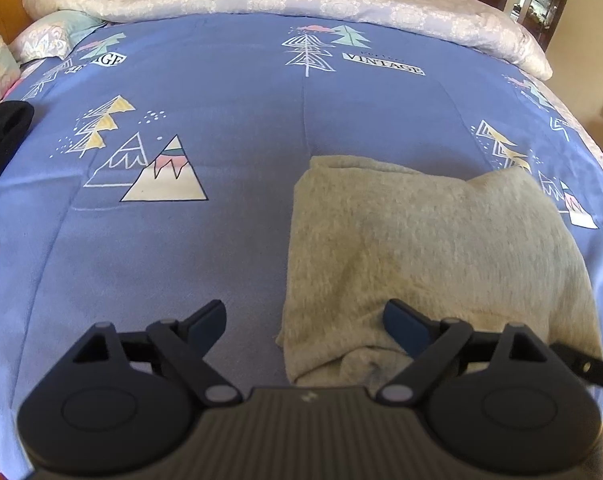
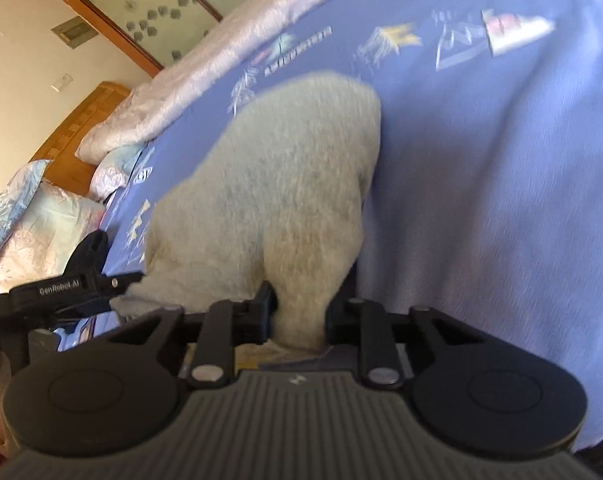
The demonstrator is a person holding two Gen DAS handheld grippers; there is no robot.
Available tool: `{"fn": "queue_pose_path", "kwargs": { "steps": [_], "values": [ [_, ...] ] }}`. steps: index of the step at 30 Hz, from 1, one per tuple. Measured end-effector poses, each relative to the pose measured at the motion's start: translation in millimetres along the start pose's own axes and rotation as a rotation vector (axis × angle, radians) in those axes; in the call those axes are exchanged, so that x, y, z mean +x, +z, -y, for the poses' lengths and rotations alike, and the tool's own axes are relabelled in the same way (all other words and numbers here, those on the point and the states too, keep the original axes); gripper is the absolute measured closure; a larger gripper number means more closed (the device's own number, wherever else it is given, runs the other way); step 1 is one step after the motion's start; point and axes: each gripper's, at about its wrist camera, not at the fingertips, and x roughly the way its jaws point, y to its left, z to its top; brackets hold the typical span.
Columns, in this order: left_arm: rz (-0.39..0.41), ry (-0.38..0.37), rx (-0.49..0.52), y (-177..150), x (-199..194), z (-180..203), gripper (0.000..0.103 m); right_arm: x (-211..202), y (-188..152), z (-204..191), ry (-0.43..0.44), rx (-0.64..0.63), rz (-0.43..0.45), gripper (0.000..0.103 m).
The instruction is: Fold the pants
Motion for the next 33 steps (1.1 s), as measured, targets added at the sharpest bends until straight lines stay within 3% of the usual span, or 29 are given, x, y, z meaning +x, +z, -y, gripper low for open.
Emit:
{"fn": "queue_pose_path", "kwargs": {
  "steps": [5, 9, 20, 26, 33],
  "values": [
    [0.012, 0.006, 0.022, 1.6, 0.0, 7.6, 0.013, 1.7, -1.7, -0.2, -0.045, -0.059, 0.015, 0.079],
    [0.014, 0.010, 0.044, 1.9, 1.7, 12.6, 0.013, 5.0, -4.2, 13.2, -0.051, -0.005, -0.002, 0.063],
    [0.054, 0.008, 0.130, 4.6, 6.2, 29.9, 0.013, 3.2, -7.2, 34.1, 0.056, 0.146, -0.018, 0.055],
    [0.045, -0.071, 0.171, 2.3, 22.6, 32.1, 0.013, -0.8, -8.0, 36.8, 0.083, 0.156, -0.021, 0.054],
    [-0.023, -0.169, 0.077, 4.3, 41.9, 6.5, 0.002, -1.4, -5.8, 41.2, 0.094, 0.159, -0.024, 0.053]
  ]
}}
